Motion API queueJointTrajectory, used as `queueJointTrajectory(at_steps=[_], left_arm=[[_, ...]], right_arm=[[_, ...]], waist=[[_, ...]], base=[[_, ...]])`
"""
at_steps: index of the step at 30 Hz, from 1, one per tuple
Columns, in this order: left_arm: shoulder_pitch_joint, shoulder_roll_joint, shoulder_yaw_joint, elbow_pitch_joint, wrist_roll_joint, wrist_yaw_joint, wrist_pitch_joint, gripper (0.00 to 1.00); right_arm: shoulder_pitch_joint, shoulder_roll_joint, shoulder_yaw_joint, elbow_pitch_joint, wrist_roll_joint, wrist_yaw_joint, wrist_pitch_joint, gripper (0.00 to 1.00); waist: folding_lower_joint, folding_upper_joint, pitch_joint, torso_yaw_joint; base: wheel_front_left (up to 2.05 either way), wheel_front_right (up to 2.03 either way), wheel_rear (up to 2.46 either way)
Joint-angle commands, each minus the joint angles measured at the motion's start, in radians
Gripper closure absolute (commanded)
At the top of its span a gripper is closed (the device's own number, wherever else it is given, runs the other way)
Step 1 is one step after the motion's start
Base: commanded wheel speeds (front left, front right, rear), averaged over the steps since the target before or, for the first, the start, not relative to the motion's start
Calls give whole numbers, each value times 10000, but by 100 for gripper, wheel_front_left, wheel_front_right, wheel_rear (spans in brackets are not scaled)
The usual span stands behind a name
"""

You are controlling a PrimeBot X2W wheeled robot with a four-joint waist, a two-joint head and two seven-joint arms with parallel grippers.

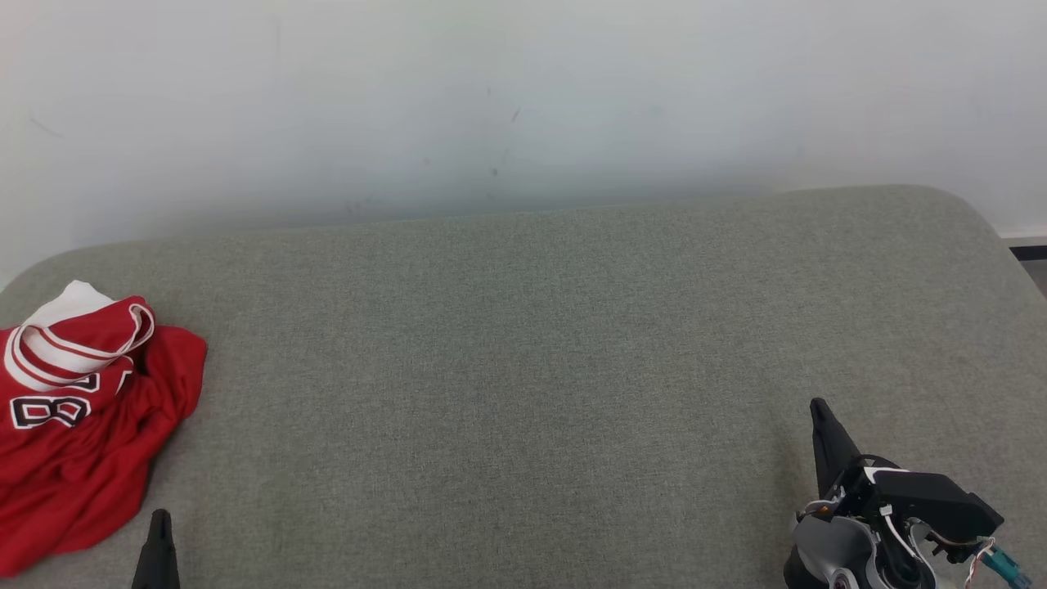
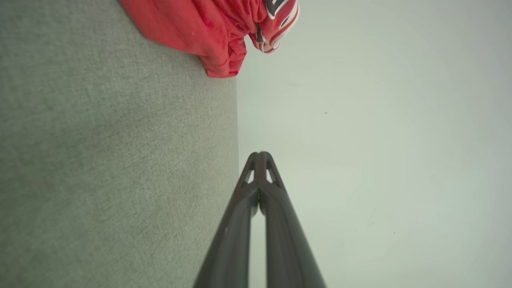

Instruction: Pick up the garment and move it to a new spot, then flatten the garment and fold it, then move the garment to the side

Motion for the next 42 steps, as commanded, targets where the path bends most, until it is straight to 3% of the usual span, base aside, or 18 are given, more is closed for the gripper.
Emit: queueJointTrajectory(at_steps=[1, 16, 17, 31, 42], left_arm=[[-75, 2, 32, 37, 67, -26, 19, 100], [-75, 2, 29, 37, 67, -26, 19, 100], [0, 0, 0, 0, 0, 0, 0, 0], [418, -36, -405, -295, 149, 1, -326, 0], [641, 265, -1008, -643, 1642, 0, -1046, 0]], right_arm=[[30, 24, 28, -5, 74, 4, 12, 100], [30, 24, 29, -5, 74, 4, 14, 100], [0, 0, 2, 0, 0, 0, 2, 0], [634, -4, 281, -182, -99, -1, -224, 0], [789, -388, 988, -352, -1570, -1, -985, 0]], waist=[[0, 0, 0, 0], [0, 0, 0, 0], [0, 0, 0, 0], [0, 0, -71, -18], [0, 0, -172, -33]], base=[[0, 0, 0], [0, 0, 0], [0, 0, 0], [0, 0, 0], [0, 0, 0]])
